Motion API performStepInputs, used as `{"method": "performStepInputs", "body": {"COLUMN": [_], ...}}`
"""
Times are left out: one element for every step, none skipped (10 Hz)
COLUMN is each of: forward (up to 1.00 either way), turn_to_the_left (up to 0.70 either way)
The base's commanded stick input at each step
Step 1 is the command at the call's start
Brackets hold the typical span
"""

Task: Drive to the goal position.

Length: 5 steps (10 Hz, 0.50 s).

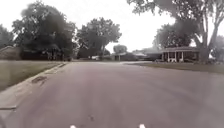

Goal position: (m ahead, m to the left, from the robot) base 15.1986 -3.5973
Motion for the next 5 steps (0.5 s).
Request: {"method": "performStepInputs", "body": {"forward": [0.50, 0.50, 0.50, 0.50, 0.50], "turn_to_the_left": [0.00, 0.00, 0.06, 0.26, 0.45]}}
